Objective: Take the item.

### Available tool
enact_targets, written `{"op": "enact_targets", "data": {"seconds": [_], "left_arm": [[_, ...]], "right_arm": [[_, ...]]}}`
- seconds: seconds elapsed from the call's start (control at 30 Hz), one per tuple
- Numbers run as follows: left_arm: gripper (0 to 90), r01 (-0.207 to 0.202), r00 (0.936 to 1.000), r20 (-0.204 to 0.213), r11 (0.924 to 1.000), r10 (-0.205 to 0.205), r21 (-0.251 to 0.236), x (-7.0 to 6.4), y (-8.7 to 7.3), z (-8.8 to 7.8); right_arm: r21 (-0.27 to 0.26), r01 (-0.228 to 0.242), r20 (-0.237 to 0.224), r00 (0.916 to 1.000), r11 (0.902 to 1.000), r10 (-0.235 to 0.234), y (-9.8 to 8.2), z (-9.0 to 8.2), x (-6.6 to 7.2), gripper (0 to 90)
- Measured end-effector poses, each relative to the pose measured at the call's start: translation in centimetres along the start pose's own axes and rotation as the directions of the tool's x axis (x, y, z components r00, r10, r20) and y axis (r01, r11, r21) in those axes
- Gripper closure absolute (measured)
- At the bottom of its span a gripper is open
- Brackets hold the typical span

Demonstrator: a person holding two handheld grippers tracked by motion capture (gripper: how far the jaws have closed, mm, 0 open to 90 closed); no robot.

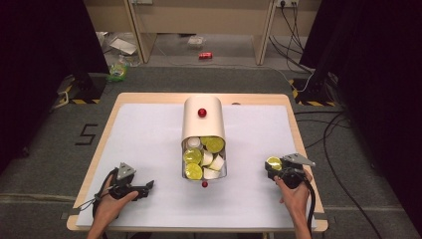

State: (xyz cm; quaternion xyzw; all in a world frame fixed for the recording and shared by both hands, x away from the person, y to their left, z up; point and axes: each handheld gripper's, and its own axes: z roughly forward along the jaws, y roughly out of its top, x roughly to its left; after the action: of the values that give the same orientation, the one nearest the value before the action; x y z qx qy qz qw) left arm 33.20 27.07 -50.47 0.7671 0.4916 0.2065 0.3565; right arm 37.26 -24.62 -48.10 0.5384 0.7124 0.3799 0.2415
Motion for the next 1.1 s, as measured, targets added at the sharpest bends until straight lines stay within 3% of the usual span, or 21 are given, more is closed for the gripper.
{"op": "enact_targets", "data": {"seconds": [0.23, 0.4, 0.67, 1.1], "left_arm": [[13.0, 0.000, 1.0000, 0.000, 1.0000, 0.000, 0.000, 0.0, 0.0, 0.0], [13.0, 0.000, 1.0000, 0.000, 1.0000, 0.000, 0.000, 0.0, 0.0, 0.0], [13.0, 0.000, 1.0000, 0.000, 1.0000, 0.000, 0.000, 0.0, 0.0, 0.0], [13.0, 0.001, 1.0000, 0.001, 1.0000, -0.001, -0.001, 0.0, 0.0, 0.0]], "right_arm": [[-0.003, -0.006, 0.003, 1.0000, 1.0000, 0.006, -0.1, -0.1, 0.0, 37.8], [0.012, -0.033, 0.006, 0.9995, 0.9994, 0.032, -0.2, -0.1, 0.1, 29.0], [-0.088, -0.072, 0.022, 0.9970, 0.9935, 0.074, 0.4, -1.9, -0.1, 24.1], [-0.183, -0.048, -0.009, 0.9989, 0.9820, 0.047, 1.2, -3.7, 1.7, 24.7]]}}
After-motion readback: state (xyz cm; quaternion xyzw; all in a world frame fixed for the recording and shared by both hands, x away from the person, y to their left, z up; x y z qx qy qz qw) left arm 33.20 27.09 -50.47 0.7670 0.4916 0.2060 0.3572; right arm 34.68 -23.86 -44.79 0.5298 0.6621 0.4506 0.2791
